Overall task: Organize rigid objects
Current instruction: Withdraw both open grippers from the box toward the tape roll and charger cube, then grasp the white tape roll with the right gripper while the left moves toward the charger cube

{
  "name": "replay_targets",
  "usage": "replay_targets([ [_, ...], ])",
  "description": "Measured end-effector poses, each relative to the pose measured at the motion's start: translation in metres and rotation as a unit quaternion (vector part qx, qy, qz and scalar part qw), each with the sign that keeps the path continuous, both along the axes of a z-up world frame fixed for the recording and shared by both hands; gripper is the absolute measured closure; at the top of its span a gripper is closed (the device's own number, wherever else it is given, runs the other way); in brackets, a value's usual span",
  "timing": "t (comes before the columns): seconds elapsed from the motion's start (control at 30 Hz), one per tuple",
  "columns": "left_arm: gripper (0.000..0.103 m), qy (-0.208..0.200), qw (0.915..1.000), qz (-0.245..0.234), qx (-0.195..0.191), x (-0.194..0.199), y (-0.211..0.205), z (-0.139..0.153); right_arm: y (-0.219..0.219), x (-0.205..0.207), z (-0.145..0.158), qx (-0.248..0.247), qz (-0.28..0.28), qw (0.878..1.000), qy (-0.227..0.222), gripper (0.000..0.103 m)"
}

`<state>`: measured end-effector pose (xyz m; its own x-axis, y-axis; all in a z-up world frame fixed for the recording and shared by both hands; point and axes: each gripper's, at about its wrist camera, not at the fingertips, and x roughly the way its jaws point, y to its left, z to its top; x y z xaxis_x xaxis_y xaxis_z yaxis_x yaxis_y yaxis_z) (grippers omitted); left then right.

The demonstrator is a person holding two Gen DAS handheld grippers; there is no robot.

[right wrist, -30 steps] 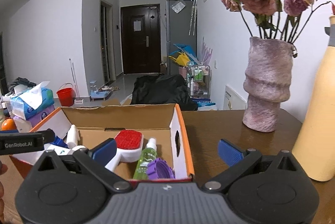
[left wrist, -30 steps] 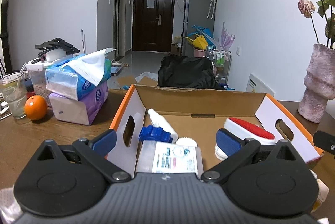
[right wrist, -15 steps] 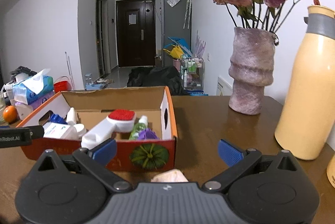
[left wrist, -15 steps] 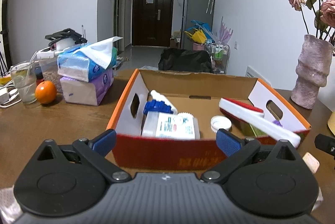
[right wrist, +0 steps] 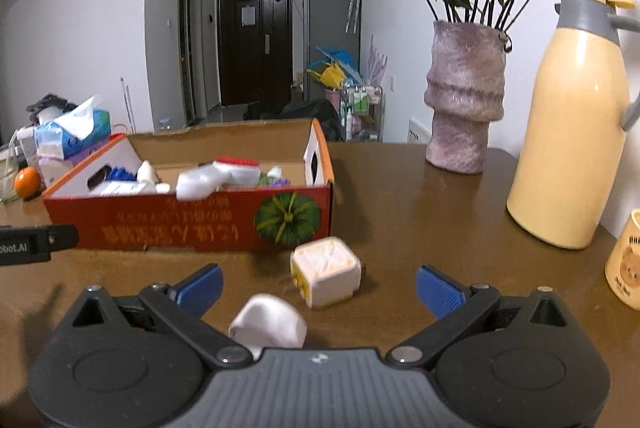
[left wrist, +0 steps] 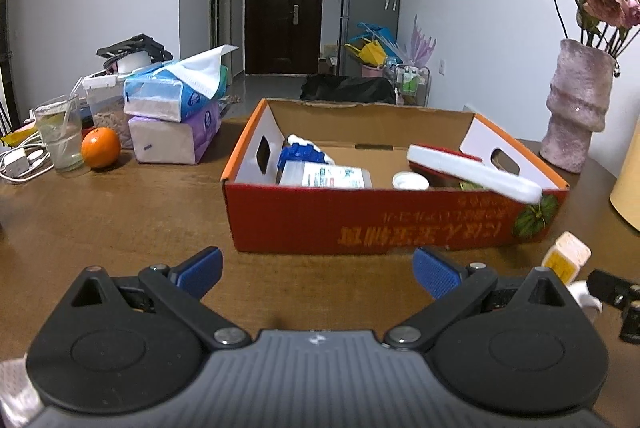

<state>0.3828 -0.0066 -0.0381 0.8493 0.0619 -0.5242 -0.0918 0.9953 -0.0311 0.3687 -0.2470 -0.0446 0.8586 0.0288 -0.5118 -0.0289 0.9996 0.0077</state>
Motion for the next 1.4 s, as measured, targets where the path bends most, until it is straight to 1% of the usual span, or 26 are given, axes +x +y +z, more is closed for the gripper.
replay_targets([
  [0.23, 0.000, 0.016, 0.9998, -0.009, 0.006, -0.015, 0.001, -0.008, 0.015, -0.011, -0.018, -0.016, -0.004, 1.000, 0.025, 0.000],
  [0.4, 0.000, 0.019, 0.9997, -0.017, 0.008, -0.022, 0.000, -0.010, 0.025, -0.008, -0.024, -0.026, -0.018, 0.999, 0.029, 0.001],
  [0.63, 0.000, 0.026, 0.9996, -0.010, 0.002, -0.017, 0.004, -0.013, 0.030, 0.005, -0.027, -0.006, -0.050, 0.998, 0.042, 0.010],
  [0.7, 0.000, 0.028, 0.9996, -0.009, -0.001, -0.016, 0.005, -0.013, 0.033, 0.008, -0.029, -0.006, -0.056, 0.997, 0.048, 0.016],
  [0.73, 0.000, 0.028, 0.9996, -0.009, -0.002, -0.015, 0.006, -0.013, 0.034, 0.010, -0.031, -0.007, -0.058, 0.997, 0.052, 0.021],
  [0.77, 0.000, 0.028, 0.9996, -0.009, -0.003, -0.015, 0.006, -0.013, 0.034, 0.012, -0.032, -0.007, -0.059, 0.997, 0.058, 0.034],
  [0.8, 0.000, 0.028, 0.9996, -0.008, -0.003, -0.015, 0.006, -0.013, 0.035, 0.013, -0.034, -0.008, -0.059, 0.996, 0.066, 0.044],
  [0.83, 0.000, 0.028, 0.9996, -0.008, -0.003, -0.015, 0.006, -0.013, 0.034, 0.015, -0.036, -0.005, -0.058, 0.995, 0.075, 0.059],
  [0.87, 0.000, 0.029, 0.9996, -0.008, -0.003, -0.015, 0.006, -0.013, 0.032, 0.014, -0.035, 0.004, -0.057, 0.996, 0.072, 0.060],
  [1.2, 0.000, 0.029, 0.9996, -0.008, -0.003, -0.015, 0.006, -0.013, 0.027, 0.006, -0.027, 0.019, -0.047, 0.997, 0.054, 0.060],
  [1.4, 0.000, 0.026, 0.9996, -0.009, -0.003, -0.013, 0.004, -0.013, 0.016, 0.006, -0.021, 0.030, -0.052, 0.997, 0.043, 0.060],
])
